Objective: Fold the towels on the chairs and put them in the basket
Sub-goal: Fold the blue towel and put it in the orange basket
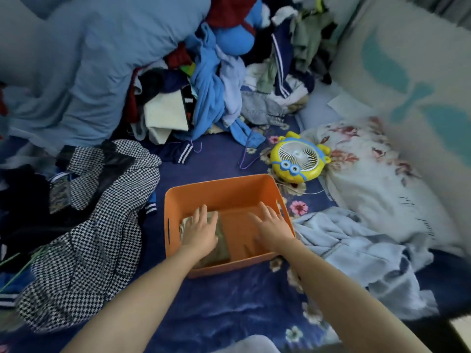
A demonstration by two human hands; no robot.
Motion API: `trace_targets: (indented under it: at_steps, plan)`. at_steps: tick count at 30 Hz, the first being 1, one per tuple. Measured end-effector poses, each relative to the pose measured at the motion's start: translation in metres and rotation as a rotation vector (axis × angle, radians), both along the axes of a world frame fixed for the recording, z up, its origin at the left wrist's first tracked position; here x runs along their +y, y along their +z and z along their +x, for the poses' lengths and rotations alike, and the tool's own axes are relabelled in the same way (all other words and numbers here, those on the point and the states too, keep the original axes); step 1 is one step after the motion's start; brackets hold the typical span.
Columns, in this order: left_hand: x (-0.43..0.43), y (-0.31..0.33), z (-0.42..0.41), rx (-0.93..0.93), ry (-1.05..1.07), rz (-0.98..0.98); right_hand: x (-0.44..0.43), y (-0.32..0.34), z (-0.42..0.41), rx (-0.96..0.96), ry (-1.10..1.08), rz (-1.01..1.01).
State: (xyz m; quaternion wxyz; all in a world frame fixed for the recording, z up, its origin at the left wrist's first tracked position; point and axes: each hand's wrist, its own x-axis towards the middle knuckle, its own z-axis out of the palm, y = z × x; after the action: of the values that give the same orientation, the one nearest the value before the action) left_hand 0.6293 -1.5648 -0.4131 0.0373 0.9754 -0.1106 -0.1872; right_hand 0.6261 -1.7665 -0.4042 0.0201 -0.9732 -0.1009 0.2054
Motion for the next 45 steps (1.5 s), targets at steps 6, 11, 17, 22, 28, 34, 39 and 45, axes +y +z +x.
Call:
trace_targets:
  at_steps: [6, 11, 17, 22, 28, 34, 39, 45]
  plan:
    - [-0.029, 0.051, -0.013, -0.165, -0.118, -0.016, -0.052, 0.058, -0.044, -0.166, -0.055, -0.077]
    - [-0.077, 0.087, -0.031, -0.258, -0.218, -0.087, -0.108, 0.093, -0.090, -0.277, -0.126, -0.097]
    - [-0.171, 0.098, -0.077, -0.316, -0.381, -0.146, -0.189, 0.108, -0.178, -0.308, -0.262, -0.088]
    - [-0.271, 0.091, -0.125, -0.287, -0.620, -0.173, -0.250, 0.097, -0.273, -0.345, -0.508, -0.071]
    - [-0.384, 0.072, -0.199, -0.223, -1.020, -0.263, -0.284, 0.078, -0.420, -0.303, -0.997, -0.046]
    - [-0.454, 0.072, -0.283, -0.145, -1.483, -0.367, -0.245, 0.076, -0.547, -0.255, -1.485, -0.149]
    - [-0.471, 0.068, -0.357, -0.011, -1.809, -0.362, -0.164, 0.063, -0.615, -0.218, -1.841, -0.258]
    - [-0.428, 0.054, -0.441, 0.055, -2.077, -0.309, -0.034, 0.038, -0.658, -0.082, -2.240, -0.241]
